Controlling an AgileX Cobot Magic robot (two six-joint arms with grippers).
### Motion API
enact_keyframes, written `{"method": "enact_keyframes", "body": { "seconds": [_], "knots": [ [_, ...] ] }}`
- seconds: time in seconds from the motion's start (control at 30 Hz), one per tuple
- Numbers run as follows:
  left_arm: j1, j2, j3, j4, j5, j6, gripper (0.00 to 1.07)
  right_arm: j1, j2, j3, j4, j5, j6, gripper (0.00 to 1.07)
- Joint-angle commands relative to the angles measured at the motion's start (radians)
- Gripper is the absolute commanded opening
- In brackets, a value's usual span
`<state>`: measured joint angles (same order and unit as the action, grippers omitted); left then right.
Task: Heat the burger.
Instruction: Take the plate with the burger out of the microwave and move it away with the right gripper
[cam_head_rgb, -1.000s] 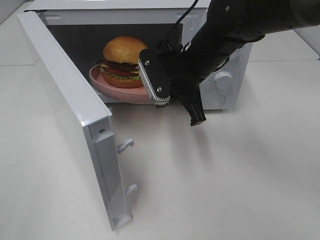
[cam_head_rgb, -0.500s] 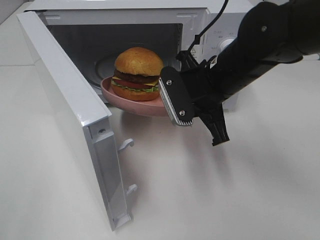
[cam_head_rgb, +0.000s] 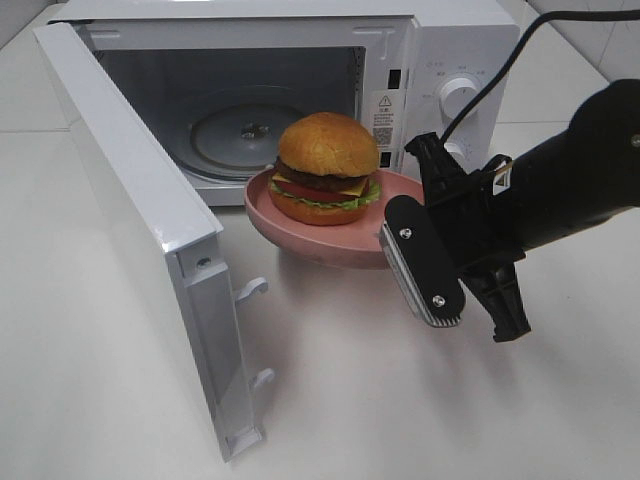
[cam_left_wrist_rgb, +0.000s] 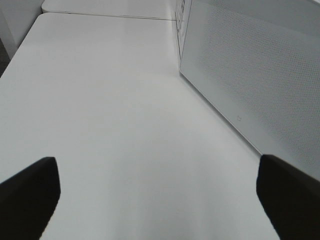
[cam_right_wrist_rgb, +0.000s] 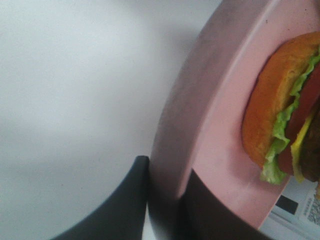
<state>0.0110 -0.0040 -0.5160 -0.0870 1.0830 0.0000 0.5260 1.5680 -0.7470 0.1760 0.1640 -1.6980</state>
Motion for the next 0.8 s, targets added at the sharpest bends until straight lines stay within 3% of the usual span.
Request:
{"method": "enact_keyframes", "body": {
  "seconds": [0.03,0.53,0.8],
  "knots": [
    [0.003,-0.012,0.000,-0.002,-0.018,0.000,1.00,-0.015,-0.055,0.015,-0.004,-0.130,0.043,0.04],
    [0.003,-0.012,0.000,-0.002,-0.018,0.000,1.00,-0.015,-0.281,0.214,-0.101,-0.147,0.167,0.05],
    [0.003,-0.012,0.000,-0.002,-0.018,0.000,1.00,-0.015,-0.418,0.288,-0.271,-0.073,0.365,0.06]
  ]
}}
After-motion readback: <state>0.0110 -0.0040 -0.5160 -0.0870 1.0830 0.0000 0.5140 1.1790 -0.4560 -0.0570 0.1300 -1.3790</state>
